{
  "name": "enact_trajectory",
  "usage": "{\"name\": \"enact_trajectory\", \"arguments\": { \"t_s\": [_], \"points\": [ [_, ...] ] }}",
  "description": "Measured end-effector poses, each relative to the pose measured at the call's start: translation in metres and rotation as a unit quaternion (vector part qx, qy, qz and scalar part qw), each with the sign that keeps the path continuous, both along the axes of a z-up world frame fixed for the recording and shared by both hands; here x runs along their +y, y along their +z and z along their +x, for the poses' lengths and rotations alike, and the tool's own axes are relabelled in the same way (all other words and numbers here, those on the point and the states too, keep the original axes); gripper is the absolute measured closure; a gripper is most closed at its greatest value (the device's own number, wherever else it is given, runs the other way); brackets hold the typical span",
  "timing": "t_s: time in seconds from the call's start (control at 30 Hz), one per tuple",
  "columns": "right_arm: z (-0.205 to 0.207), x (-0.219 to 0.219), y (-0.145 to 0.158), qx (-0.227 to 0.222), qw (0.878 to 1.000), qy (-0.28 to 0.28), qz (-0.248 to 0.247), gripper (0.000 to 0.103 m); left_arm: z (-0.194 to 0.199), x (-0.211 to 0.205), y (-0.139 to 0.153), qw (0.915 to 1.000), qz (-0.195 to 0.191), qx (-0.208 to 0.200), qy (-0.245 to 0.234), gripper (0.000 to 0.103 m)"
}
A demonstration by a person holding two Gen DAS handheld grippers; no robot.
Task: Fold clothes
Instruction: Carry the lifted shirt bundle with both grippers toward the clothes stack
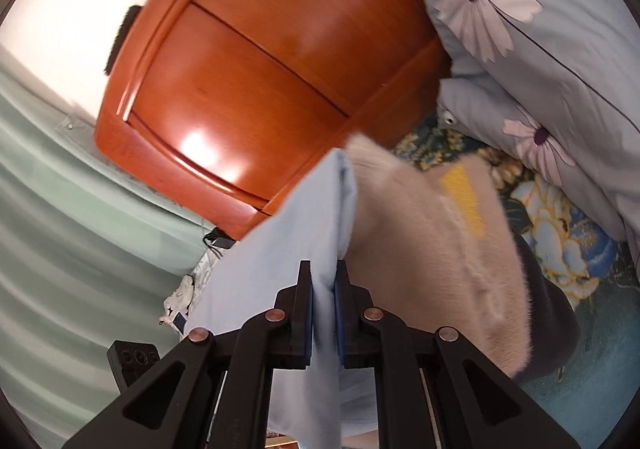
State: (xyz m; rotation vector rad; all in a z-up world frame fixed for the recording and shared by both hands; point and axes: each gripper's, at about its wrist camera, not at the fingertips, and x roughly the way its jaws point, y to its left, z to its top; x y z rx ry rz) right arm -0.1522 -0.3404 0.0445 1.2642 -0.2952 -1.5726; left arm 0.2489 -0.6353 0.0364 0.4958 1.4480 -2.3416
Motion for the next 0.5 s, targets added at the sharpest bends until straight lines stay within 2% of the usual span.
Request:
{"name": "enact_trajectory", "arguments": {
  "t_s": [0.23, 0.37, 0.5],
  "points": [
    [-0.004, 0.002, -0.025, -0.002, 0.999, -0.009, 0.039, 0.094, -0.002, 0.010, -0.010, 0.9997, -0.005, -0.021, -0.010, 0.076],
    [0.000, 0.000, -0.018, 0.010, 0.999, -0.011, 0.052, 0.094, 0.001, 0.013, 0.002, 0.9995, -0.008, -0.030, -0.012, 0.075],
    [0.004, 0.004, 0.000, 0.032, 0.998, -0.011, 0.054, 0.091, 0.013, 0.013, 0.020, 0.9990, -0.020, -0.040, 0.001, 0.067]
  ]
}}
